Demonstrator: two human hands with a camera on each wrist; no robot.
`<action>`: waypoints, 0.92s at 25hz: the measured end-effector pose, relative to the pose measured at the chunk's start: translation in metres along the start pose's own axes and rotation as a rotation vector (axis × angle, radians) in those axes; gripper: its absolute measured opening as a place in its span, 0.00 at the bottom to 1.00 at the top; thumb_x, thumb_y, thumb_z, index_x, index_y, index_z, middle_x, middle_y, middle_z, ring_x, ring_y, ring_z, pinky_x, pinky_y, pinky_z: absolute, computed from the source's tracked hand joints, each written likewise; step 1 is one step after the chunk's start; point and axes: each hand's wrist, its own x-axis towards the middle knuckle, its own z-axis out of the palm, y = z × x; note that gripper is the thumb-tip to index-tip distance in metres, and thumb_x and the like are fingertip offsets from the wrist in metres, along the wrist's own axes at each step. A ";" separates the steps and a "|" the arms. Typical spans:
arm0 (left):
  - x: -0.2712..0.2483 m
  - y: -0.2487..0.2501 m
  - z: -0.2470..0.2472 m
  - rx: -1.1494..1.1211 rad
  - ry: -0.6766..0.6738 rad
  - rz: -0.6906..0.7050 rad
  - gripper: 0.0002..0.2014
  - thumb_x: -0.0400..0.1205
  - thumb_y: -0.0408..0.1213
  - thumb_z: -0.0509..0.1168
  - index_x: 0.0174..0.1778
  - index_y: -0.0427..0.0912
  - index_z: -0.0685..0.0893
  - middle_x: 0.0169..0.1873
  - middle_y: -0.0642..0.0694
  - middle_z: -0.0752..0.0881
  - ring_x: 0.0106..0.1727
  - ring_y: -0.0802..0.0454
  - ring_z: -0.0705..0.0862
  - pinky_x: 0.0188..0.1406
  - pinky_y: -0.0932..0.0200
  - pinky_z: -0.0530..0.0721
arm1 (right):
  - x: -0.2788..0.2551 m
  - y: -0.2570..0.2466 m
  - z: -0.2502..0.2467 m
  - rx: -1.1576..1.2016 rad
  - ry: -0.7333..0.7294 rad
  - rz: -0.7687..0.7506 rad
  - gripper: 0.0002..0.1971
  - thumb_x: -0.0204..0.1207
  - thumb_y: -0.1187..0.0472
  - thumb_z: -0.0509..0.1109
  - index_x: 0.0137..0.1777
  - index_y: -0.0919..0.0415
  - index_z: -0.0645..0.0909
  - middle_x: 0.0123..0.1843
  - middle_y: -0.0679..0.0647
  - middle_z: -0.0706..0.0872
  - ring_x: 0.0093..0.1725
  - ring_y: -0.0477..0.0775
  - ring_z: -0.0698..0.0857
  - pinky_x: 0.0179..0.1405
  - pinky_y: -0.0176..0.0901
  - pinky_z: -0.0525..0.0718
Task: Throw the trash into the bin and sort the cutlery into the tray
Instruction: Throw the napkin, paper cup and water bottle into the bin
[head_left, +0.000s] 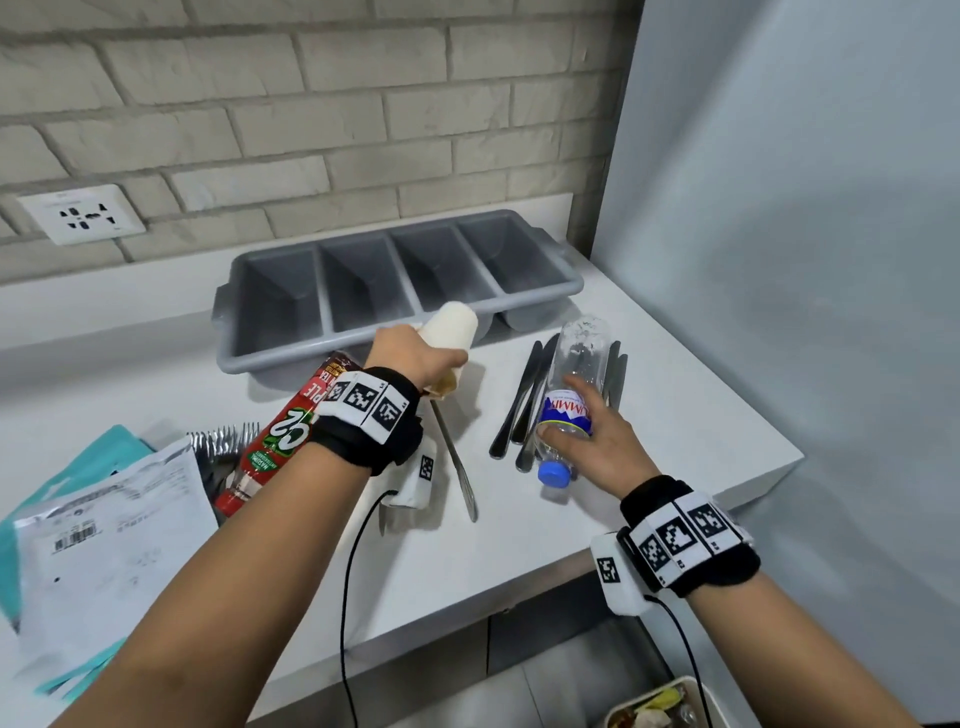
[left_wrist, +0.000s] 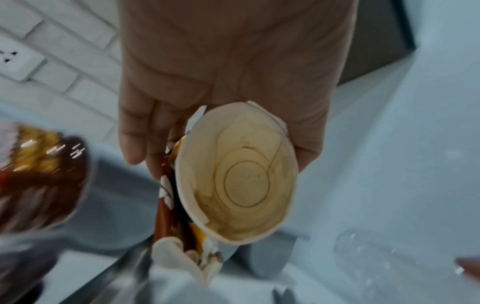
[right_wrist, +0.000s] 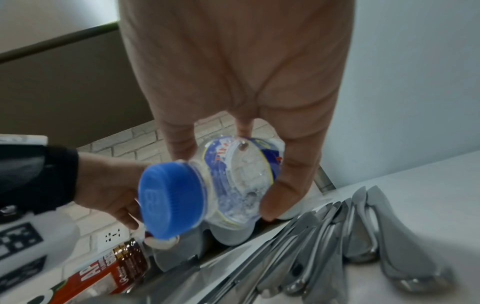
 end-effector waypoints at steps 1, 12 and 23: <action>-0.010 0.008 -0.003 -0.053 0.027 0.054 0.29 0.67 0.48 0.73 0.61 0.33 0.83 0.53 0.41 0.85 0.46 0.47 0.83 0.35 0.62 0.79 | -0.005 0.002 -0.004 0.022 0.019 -0.010 0.35 0.70 0.59 0.74 0.76 0.46 0.65 0.65 0.61 0.80 0.45 0.45 0.85 0.32 0.14 0.78; -0.174 0.071 0.175 -0.108 -0.503 0.343 0.37 0.55 0.58 0.67 0.59 0.43 0.86 0.55 0.43 0.88 0.55 0.46 0.85 0.46 0.62 0.77 | -0.158 0.161 -0.084 0.318 0.509 0.209 0.44 0.65 0.68 0.76 0.77 0.54 0.55 0.64 0.61 0.78 0.46 0.49 0.87 0.43 0.26 0.86; -0.210 -0.004 0.414 0.167 -0.969 -0.036 0.25 0.70 0.46 0.73 0.61 0.37 0.85 0.49 0.41 0.88 0.49 0.45 0.85 0.36 0.64 0.79 | -0.251 0.377 -0.062 0.350 0.461 0.766 0.40 0.66 0.72 0.76 0.76 0.60 0.60 0.63 0.62 0.78 0.45 0.50 0.84 0.31 0.21 0.81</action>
